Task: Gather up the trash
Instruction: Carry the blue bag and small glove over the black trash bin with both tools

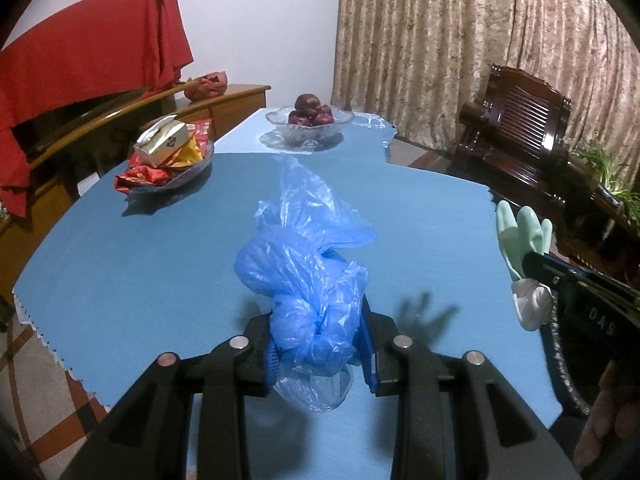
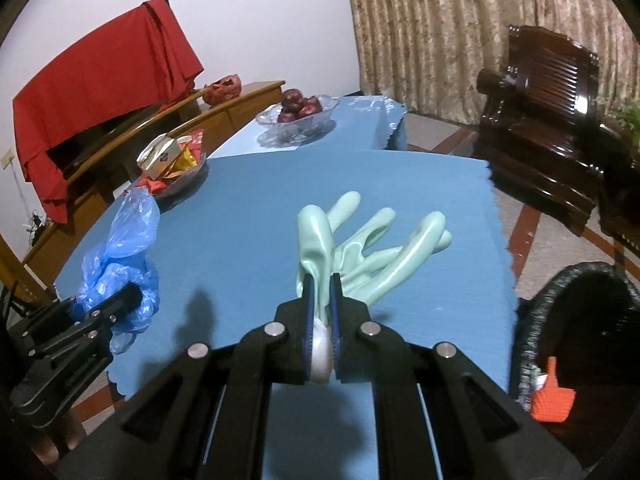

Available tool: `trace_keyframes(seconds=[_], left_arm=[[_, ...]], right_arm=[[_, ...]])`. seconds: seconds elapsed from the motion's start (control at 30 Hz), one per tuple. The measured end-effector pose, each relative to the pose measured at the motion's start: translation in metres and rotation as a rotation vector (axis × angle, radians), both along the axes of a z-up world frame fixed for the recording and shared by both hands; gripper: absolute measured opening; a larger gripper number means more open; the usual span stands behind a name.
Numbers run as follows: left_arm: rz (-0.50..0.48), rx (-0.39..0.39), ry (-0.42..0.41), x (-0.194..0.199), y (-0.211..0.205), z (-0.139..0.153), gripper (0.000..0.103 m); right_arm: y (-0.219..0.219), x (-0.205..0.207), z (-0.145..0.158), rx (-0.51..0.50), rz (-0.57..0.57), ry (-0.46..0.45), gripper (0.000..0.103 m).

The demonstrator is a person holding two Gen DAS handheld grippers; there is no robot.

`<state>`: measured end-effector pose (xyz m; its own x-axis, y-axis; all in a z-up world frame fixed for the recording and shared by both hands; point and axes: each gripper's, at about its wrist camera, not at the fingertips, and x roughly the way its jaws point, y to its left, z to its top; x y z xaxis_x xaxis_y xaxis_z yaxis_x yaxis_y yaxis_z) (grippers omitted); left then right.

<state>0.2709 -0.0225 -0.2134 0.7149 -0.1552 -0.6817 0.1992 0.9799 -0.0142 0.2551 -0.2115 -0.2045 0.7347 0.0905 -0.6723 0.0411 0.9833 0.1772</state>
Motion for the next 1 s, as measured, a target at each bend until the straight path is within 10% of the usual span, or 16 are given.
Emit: trace_keyframes(seconds=[1.0], left_arm=[[-0.08,-0.013,0.017,-0.099,-0.201,0.023,0.032]], right_arm=[[-0.186,-0.121,0.02,-0.101,-0.171,0.01,0.007]])
